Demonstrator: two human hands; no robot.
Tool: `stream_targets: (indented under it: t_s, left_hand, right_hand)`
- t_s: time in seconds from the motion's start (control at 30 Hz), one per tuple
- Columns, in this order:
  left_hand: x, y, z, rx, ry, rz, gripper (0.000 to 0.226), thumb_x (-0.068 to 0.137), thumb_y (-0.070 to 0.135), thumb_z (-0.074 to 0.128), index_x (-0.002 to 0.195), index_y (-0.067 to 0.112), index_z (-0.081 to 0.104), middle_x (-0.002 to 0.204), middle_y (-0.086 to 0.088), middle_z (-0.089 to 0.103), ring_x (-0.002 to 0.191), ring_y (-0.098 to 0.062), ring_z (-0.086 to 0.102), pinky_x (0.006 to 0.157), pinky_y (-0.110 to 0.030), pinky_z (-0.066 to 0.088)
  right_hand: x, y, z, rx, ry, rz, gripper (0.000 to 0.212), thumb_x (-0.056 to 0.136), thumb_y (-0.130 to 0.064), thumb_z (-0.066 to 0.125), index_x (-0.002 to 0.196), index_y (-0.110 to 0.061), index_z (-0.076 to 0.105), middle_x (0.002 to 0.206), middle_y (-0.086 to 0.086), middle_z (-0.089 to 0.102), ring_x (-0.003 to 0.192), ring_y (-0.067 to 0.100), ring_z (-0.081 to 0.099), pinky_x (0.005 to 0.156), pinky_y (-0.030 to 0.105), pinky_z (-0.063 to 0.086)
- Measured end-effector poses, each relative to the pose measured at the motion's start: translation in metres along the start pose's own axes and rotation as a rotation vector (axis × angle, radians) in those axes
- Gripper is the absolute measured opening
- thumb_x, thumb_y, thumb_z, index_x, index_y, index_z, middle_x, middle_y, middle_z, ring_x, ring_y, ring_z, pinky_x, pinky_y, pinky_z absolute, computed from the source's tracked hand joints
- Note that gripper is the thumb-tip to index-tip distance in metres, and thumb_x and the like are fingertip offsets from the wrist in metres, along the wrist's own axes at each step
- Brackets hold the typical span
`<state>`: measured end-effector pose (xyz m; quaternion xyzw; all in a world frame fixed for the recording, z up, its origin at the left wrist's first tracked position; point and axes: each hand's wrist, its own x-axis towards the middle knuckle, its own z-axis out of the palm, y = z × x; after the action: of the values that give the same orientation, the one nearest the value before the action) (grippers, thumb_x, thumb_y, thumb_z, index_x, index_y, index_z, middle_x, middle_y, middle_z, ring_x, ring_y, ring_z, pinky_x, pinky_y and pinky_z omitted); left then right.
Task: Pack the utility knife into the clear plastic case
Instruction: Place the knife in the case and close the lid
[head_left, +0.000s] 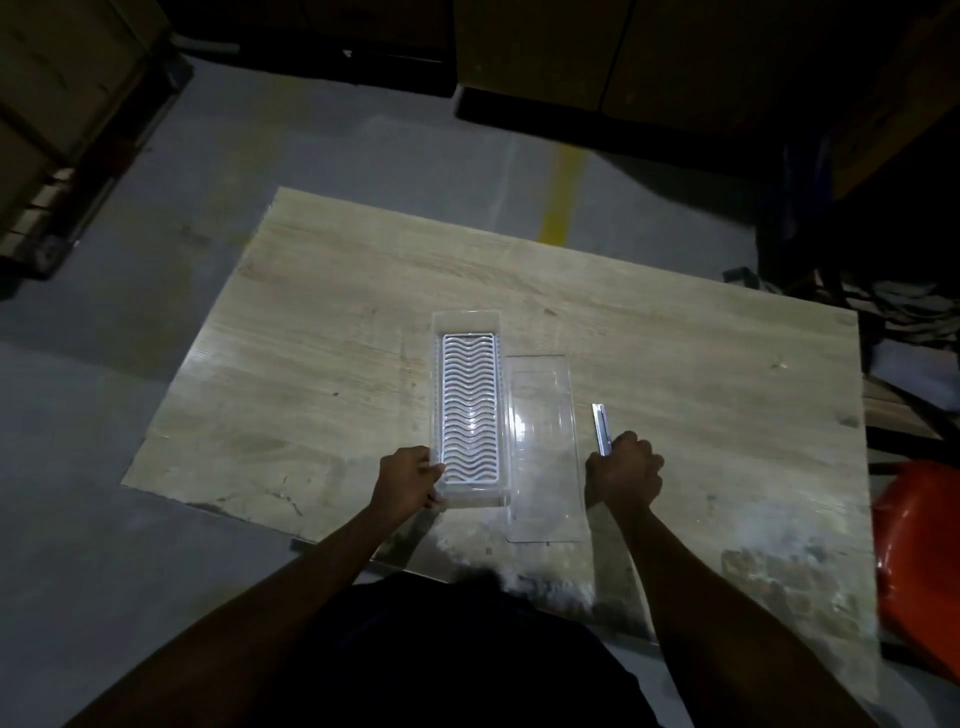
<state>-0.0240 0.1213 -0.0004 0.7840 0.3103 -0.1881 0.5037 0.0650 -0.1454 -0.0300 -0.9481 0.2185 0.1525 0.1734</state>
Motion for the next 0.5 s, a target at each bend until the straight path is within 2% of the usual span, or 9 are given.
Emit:
stream_targets:
  t_s: [0.1,0.23,0.33,0.4,0.5]
  left_hand:
    - [-0.002,0.001,0.003,-0.022,0.01,-0.017,0.02,0.086,0.011,0.065,0.066,0.008,0.06,0.042,-0.002,0.064,0.044,-0.021,0.067,0.051,-0.035,0.061]
    - [-0.003,-0.002,0.003,-0.008,0.016,-0.011,0.02,0.086,0.014,0.065,0.067,0.014,0.06,0.045,-0.006,0.065,0.053,-0.032,0.07,0.056,-0.042,0.062]
    - [-0.002,-0.005,0.003,-0.009,0.003,-0.014,0.015,0.087,0.016,0.065,0.076,0.004,0.064,0.048,-0.01,0.066,0.055,-0.035,0.07,0.059,-0.047,0.062]
    - [0.001,-0.008,0.001,-0.006,-0.007,-0.015,0.023,0.087,0.02,0.065,0.085,-0.002,0.066,0.058,-0.017,0.07,0.06,-0.035,0.071,0.065,-0.05,0.061]
    - [0.006,-0.006,-0.006,0.048,0.0,0.001,0.031,0.09,0.029,0.061,0.106,0.003,0.07,0.085,-0.021,0.075,0.073,-0.034,0.073,0.077,-0.049,0.059]
  right_hand:
    - [0.004,0.001,0.003,0.043,0.005,0.001,0.024,0.069,-0.016,0.064,0.09,-0.006,0.059,0.095,0.015,0.063,0.095,0.041,0.056,0.078,0.042,0.049]
    - [0.005,-0.002,0.002,0.003,-0.009,-0.005,0.024,0.068,-0.019,0.065,0.088,-0.006,0.06,0.093,0.014,0.065,0.095,0.039,0.057,0.079,0.042,0.048]
    - [0.006,-0.004,-0.001,-0.028,-0.027,-0.004,0.028,0.068,-0.024,0.066,0.089,-0.007,0.06,0.094,0.013,0.065,0.098,0.038,0.055,0.081,0.042,0.045]
    - [0.006,-0.006,-0.002,-0.036,-0.016,0.019,0.029,0.068,-0.028,0.066,0.088,-0.008,0.062,0.092,0.011,0.065,0.096,0.038,0.055,0.08,0.042,0.045]
    - [0.002,-0.015,-0.004,-0.018,0.018,0.046,0.029,0.073,-0.033,0.065,0.089,-0.009,0.064,0.091,0.011,0.066,0.094,0.036,0.055,0.079,0.044,0.045]
